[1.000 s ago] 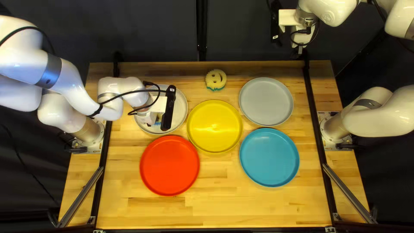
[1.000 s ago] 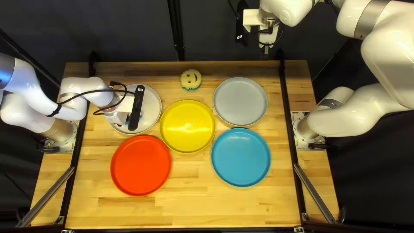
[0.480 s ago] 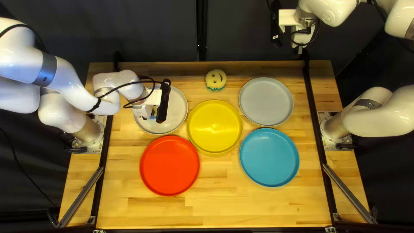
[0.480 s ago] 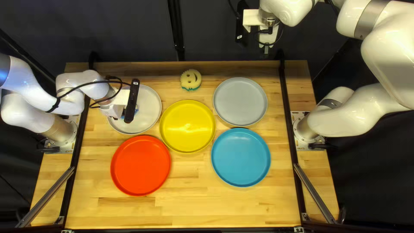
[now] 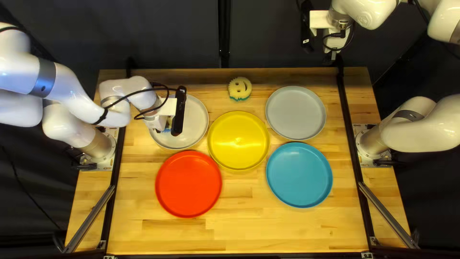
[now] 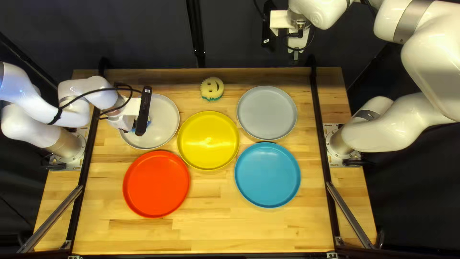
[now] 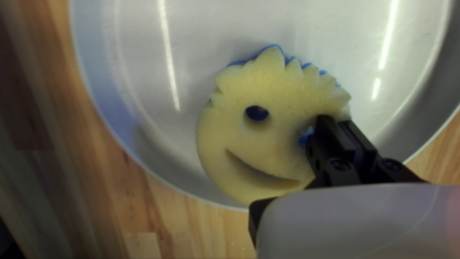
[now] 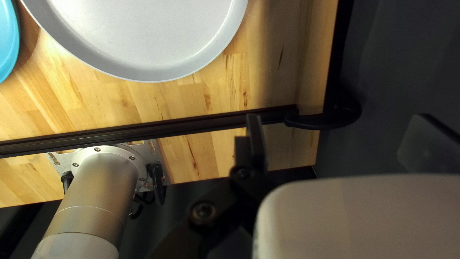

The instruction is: Pick up sponge and scrub the plate

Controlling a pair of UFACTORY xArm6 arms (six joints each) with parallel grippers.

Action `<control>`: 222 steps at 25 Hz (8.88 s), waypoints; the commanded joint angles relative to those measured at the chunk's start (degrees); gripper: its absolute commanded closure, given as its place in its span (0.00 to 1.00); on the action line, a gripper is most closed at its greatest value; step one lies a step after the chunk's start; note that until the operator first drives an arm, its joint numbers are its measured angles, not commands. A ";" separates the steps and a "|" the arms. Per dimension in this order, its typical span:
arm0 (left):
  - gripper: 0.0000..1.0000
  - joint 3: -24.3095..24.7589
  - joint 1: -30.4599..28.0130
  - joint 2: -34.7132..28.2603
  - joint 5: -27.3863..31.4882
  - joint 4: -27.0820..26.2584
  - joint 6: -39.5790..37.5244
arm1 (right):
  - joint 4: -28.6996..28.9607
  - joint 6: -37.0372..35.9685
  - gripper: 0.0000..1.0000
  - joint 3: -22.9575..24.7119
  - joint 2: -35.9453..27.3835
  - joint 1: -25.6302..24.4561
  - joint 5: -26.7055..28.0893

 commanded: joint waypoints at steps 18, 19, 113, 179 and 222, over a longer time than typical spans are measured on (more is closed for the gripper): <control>1.00 -8.93 13.98 6.34 3.44 -1.01 14.17 | 0.00 0.00 0.00 0.00 0.00 0.00 0.00; 1.00 -8.88 13.76 6.35 3.39 -0.98 13.96 | 0.00 0.00 0.00 0.00 0.00 0.00 0.00; 1.00 -7.20 2.00 -3.49 9.64 4.66 -0.52 | 0.00 0.00 0.00 0.00 0.00 0.00 0.00; 1.00 -33.41 -7.06 30.30 -6.43 7.03 0.96 | 0.00 0.00 0.00 0.00 0.00 0.00 0.00; 1.00 -38.87 -7.08 35.82 -6.41 1.13 6.75 | 0.00 0.00 0.00 0.00 0.00 0.00 0.00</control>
